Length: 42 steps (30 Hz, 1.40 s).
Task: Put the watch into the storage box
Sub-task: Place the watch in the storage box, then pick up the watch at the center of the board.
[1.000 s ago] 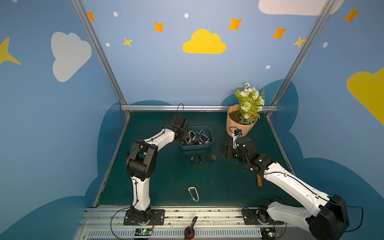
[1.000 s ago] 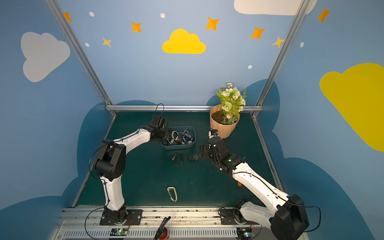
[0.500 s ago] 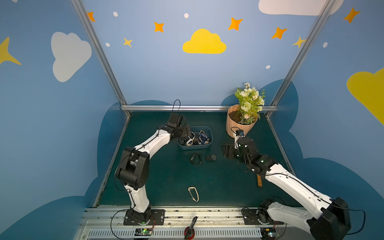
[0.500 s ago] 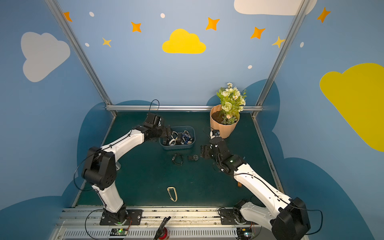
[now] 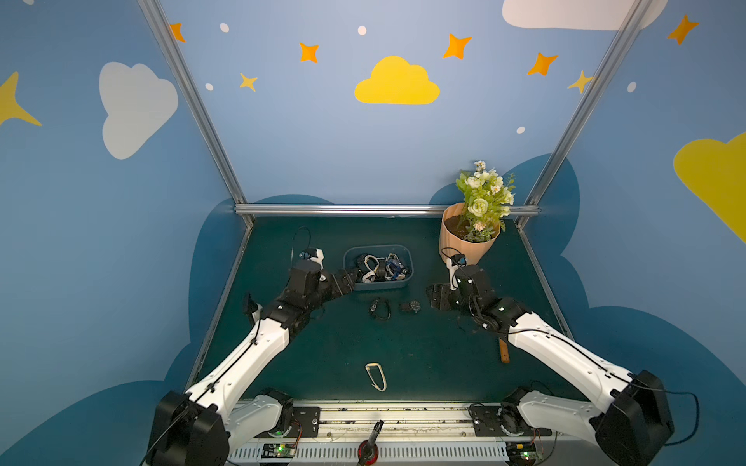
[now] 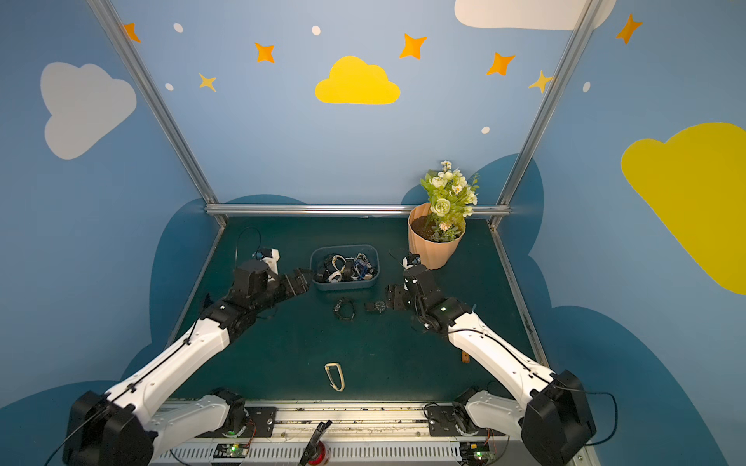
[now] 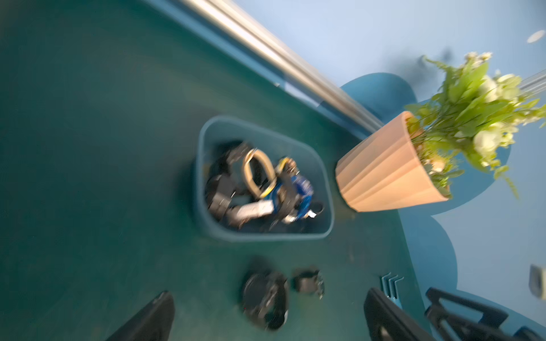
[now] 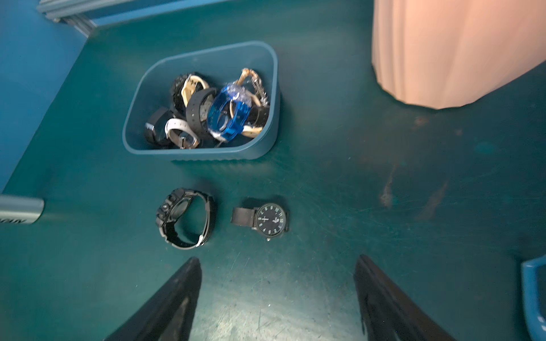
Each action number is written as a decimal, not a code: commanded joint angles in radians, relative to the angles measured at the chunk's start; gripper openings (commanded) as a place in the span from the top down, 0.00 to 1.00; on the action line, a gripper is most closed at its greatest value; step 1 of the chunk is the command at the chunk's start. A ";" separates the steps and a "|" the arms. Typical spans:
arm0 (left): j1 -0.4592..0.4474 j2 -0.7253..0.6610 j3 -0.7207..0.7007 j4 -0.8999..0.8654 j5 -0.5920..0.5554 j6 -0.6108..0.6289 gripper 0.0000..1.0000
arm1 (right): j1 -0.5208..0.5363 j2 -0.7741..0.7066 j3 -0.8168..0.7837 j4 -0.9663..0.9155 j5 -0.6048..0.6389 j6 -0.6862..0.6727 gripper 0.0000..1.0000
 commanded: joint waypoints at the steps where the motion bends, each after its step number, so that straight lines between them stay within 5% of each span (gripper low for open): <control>1: 0.006 -0.113 -0.105 0.007 -0.043 -0.073 0.00 | 0.006 0.026 0.030 0.008 -0.078 0.018 0.18; 8: 0.005 -0.254 -0.208 -0.019 -0.079 -0.090 0.00 | 0.102 0.063 -0.008 0.004 -0.080 0.069 0.19; 21: 0.005 -0.238 -0.208 -0.029 -0.075 -0.108 0.00 | 0.447 0.125 -0.073 -0.021 -0.009 0.269 0.23; 30: 0.004 -0.275 -0.215 -0.067 -0.090 -0.094 0.00 | 0.641 0.219 -0.050 -0.041 -0.051 0.279 0.32; 42: 0.003 -0.341 -0.259 -0.095 -0.109 -0.092 0.00 | 0.680 0.351 0.047 -0.069 -0.105 0.242 0.48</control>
